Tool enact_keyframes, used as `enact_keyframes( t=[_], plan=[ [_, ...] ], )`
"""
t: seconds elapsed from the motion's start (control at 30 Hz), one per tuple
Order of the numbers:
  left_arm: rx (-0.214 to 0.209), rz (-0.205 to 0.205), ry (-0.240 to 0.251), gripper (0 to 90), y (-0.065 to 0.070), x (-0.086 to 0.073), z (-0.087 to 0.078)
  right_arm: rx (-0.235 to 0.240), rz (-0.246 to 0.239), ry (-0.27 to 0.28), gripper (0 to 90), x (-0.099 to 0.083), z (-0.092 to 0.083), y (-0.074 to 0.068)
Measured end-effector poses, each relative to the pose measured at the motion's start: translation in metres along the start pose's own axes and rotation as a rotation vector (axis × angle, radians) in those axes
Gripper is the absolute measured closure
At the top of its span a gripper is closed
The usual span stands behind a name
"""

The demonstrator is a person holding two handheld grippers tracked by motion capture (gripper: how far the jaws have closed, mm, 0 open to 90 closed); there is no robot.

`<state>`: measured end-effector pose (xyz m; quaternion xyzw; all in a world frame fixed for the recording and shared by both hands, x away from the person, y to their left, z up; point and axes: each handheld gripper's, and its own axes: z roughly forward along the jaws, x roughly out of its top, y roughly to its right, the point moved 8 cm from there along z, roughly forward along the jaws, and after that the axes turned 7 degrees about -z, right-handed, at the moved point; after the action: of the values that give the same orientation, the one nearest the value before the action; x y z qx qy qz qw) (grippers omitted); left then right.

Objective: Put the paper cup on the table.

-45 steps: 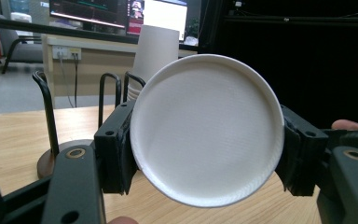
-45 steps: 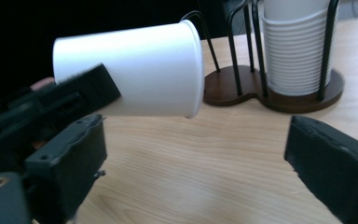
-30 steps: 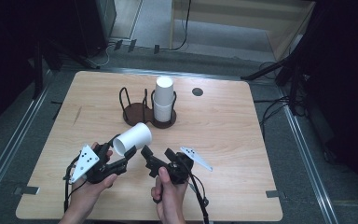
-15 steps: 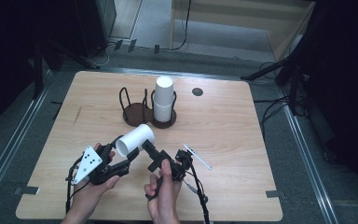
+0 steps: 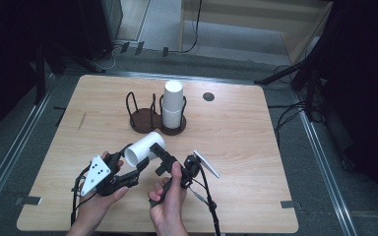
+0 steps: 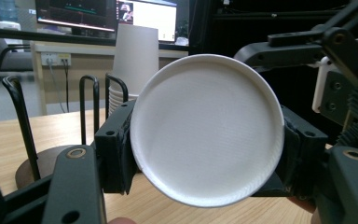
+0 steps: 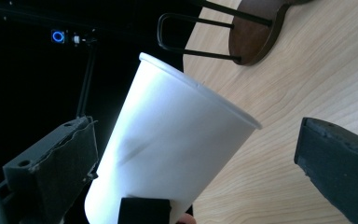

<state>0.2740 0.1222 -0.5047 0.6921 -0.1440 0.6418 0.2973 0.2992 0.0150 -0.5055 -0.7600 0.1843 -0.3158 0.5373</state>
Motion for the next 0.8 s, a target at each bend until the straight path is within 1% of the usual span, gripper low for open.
enact_keyframes(
  t=[0.07, 0.13, 0.17, 0.2, 0.23, 0.37, 0.5, 0.57, 0.63, 0.67, 0.7, 0.8],
  plan=[
    [-0.002, 0.003, -0.002, 34.0, 0.001, -0.001, 0.001, 0.004, 0.024, -0.008, 0.0, -0.001, 0.001, 0.000],
    [-0.003, 0.003, -0.002, 34.0, 0.002, -0.001, 0.001, 0.008, 0.031, -0.007, 0.0, -0.001, 0.002, 0.000],
    [-0.006, 0.009, -0.006, 34.0, 0.003, -0.002, 0.001, 0.016, 0.064, -0.011, 0.0, -0.001, 0.004, -0.001],
    [-0.007, 0.008, -0.006, 34.0, 0.003, -0.002, 0.002, 0.020, 0.073, -0.011, 0.0, -0.001, 0.005, -0.001],
    [-0.007, 0.009, -0.006, 34.0, 0.004, -0.002, 0.002, 0.020, 0.074, -0.011, 0.0, -0.001, 0.006, 0.000],
    [-0.012, 0.012, -0.008, 34.0, 0.006, -0.003, 0.002, 0.025, 0.110, -0.017, 0.0, 0.000, 0.010, 0.001],
    [-0.018, 0.015, -0.011, 34.0, 0.008, -0.004, 0.003, 0.024, 0.115, -0.021, 0.0, -0.001, 0.013, 0.003],
    [-0.021, 0.017, -0.014, 34.0, 0.009, -0.005, 0.003, 0.032, 0.133, -0.030, 0.0, -0.001, 0.015, 0.003],
    [-0.022, 0.016, -0.015, 34.0, 0.009, -0.005, 0.003, 0.036, 0.136, -0.031, 0.0, -0.001, 0.016, 0.003],
    [-0.022, 0.020, -0.018, 34.0, 0.009, -0.006, 0.003, 0.047, 0.157, -0.047, 0.0, -0.002, 0.017, 0.003],
    [-0.022, 0.019, -0.018, 34.0, 0.009, -0.006, 0.004, 0.054, 0.161, -0.052, 0.0, -0.002, 0.018, 0.003],
    [-0.024, 0.020, -0.020, 34.0, 0.010, -0.006, 0.004, 0.065, 0.192, -0.063, 0.1, -0.002, 0.020, 0.003]
  ],
)
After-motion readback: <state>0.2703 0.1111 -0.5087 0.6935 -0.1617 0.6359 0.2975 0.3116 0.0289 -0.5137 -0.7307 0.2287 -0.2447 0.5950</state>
